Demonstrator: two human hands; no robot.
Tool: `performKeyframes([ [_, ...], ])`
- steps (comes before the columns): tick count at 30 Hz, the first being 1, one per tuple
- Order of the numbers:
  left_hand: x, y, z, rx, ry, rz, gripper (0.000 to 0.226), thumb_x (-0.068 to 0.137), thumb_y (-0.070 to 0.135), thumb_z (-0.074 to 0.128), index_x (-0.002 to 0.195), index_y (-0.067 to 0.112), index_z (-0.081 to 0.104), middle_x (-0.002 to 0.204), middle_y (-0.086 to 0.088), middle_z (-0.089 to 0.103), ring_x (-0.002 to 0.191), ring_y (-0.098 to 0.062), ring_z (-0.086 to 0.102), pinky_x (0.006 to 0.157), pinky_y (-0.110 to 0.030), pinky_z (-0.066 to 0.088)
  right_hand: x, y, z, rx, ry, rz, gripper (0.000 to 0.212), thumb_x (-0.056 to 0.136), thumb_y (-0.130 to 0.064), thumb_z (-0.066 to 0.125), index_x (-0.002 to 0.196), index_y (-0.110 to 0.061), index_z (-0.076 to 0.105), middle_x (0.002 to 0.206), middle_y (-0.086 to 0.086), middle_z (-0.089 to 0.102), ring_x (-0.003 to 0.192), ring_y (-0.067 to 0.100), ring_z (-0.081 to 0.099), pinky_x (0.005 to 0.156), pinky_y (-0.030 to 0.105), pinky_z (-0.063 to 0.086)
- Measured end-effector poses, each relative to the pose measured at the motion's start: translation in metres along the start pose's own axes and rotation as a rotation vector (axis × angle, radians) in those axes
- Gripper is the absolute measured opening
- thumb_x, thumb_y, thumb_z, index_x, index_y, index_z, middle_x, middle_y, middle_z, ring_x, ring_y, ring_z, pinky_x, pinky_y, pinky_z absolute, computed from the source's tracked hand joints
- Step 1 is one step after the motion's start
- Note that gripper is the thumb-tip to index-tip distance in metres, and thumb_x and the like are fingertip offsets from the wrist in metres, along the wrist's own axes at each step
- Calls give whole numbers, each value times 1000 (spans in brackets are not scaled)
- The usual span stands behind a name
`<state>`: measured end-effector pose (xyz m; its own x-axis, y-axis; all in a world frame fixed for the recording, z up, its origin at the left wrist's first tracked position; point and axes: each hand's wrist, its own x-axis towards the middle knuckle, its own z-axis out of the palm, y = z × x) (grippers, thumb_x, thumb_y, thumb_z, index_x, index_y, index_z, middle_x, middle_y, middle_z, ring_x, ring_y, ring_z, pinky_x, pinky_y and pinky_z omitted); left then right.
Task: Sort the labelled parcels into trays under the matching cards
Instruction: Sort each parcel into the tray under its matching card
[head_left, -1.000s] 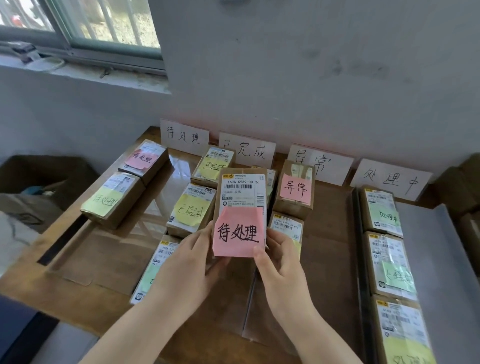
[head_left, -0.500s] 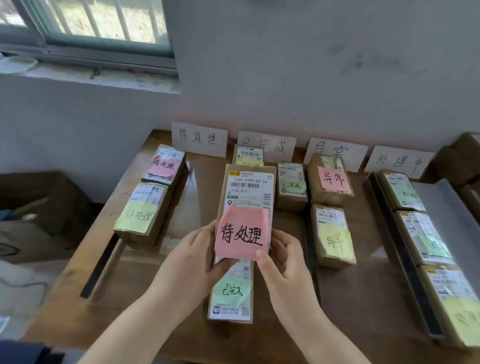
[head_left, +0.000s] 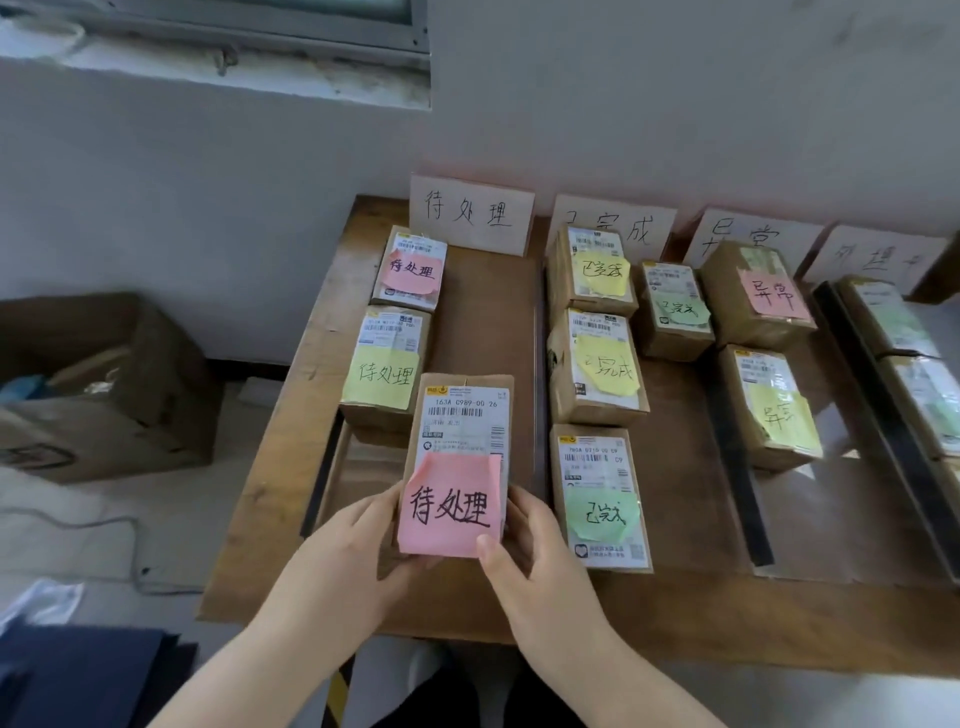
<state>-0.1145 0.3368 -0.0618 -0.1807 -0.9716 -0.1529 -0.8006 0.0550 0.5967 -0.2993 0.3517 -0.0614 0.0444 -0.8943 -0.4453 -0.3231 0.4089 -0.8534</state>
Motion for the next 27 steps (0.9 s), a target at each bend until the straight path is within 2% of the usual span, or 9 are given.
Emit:
performKeyframes([
  [2,-5,-12,-1,13,-28,-27,72,84,42,65,146,30,30,138,14,47,120,-1,45,93,-14,36,-1,2,11,-9,-38,33,46,92,-42,54,128,-48,27,103,-42,46,98,-19,49,81,4,38],
  [3,-7,-17,-2,21,-42,-36,73,84,41,66,146,30,30,137,13,48,119,-1,46,92,-13,36,-1,3,16,-17,-51,43,46,93,-39,54,128,-47,26,103,-40,46,98,-17,50,81,5,37],
  [7,-11,-38,-7,65,-91,-48,74,83,40,67,146,30,30,134,12,52,115,-2,49,88,-13,39,0,10,35,-32,-84,84,54,90,-33,58,135,-40,29,112,-31,51,109,-5,51,96,17,40],
  [11,-13,-53,-12,145,-142,-50,73,85,48,60,147,33,25,134,15,49,116,0,46,83,-10,36,6,15,48,-39,-145,135,60,89,-35,58,140,-37,26,122,-24,50,117,1,49,104,26,40],
  [13,-12,-58,-13,178,-181,-73,69,86,51,58,146,31,28,132,17,49,109,3,46,81,-8,36,10,16,53,-55,-183,154,65,88,-37,58,143,-35,23,126,-22,49,120,3,48,106,29,39],
  [15,-11,-64,-14,210,-210,-96,63,86,53,57,141,32,34,127,19,51,98,5,43,73,-6,36,14,16,58,-71,-214,170,67,88,-38,57,145,-35,21,131,-20,48,122,2,47,108,30,38],
  [18,-7,-71,-16,258,-223,-125,51,85,56,56,129,32,45,115,19,55,92,2,48,67,-9,38,22,15,64,-98,-244,195,68,88,-44,54,146,-36,19,138,-17,46,124,4,44,109,34,37],
  [21,-3,-75,-19,325,-199,-133,45,86,59,52,122,32,48,108,19,56,93,0,52,72,-13,45,32,11,70,-117,-243,190,65,91,-42,53,147,-35,20,139,-18,46,126,4,43,109,33,36],
  [27,5,-76,-21,384,-141,-155,37,90,53,49,118,29,47,107,15,54,93,-2,50,71,-16,45,45,-2,76,-259,-276,126,59,99,-34,43,150,-36,14,145,-14,42,131,8,39,107,27,33],
])
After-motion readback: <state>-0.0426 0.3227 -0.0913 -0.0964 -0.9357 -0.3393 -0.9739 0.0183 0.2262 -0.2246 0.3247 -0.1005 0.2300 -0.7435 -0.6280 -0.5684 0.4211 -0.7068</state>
